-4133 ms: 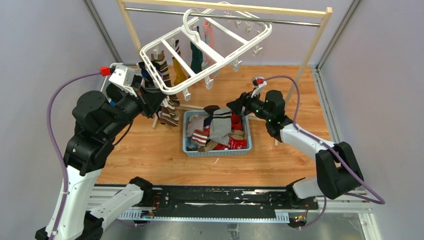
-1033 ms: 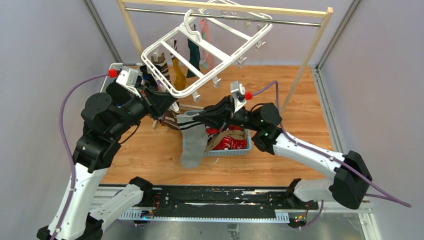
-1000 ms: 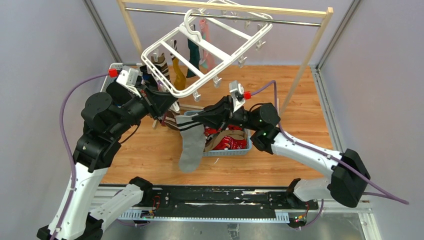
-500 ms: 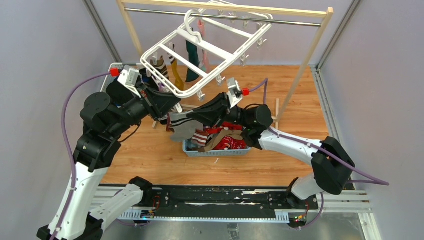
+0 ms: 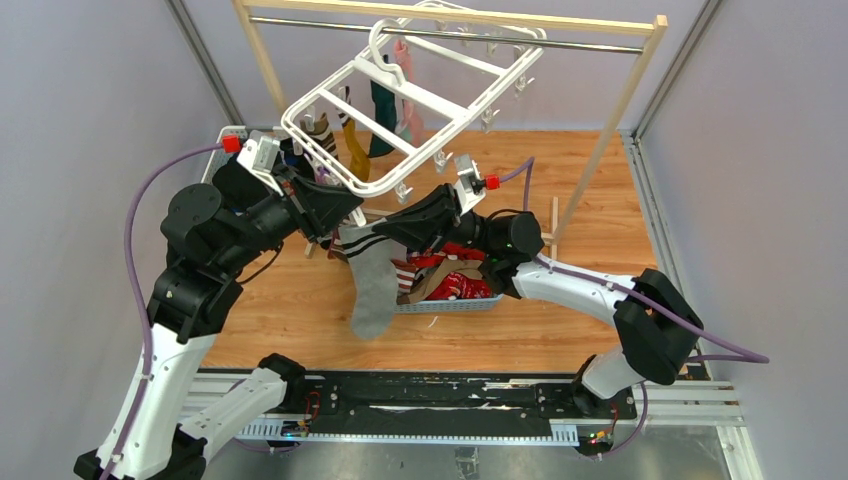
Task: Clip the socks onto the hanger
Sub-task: Clamp the sock onto the hanger.
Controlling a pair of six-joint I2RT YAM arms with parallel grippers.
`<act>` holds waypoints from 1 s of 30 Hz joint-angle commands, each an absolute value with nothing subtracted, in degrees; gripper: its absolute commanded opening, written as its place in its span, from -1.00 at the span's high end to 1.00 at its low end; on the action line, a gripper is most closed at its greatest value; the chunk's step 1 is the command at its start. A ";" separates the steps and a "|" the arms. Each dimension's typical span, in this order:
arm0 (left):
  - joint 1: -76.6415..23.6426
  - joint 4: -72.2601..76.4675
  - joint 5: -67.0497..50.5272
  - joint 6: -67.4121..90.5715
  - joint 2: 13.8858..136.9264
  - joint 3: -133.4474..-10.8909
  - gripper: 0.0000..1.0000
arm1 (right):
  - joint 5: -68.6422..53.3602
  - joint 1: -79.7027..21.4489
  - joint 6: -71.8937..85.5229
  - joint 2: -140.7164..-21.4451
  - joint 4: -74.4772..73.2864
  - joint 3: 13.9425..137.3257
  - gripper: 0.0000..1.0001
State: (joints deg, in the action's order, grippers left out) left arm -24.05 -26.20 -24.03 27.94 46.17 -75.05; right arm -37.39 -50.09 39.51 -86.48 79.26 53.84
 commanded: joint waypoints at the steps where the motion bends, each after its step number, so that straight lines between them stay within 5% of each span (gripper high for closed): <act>1: -23.86 -27.58 -28.33 28.80 45.92 -76.43 1.00 | -36.57 -49.31 38.96 -86.74 81.06 54.90 1.00; 30: -23.91 -28.55 -28.30 28.01 45.85 -76.87 1.00 | -31.69 -49.17 41.34 -87.41 82.55 54.75 1.00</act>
State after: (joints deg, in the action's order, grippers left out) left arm -24.05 -25.93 -24.86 28.95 46.33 -76.14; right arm -33.26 -49.74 40.18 -86.96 79.24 53.74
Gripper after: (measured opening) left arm 0.122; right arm 0.022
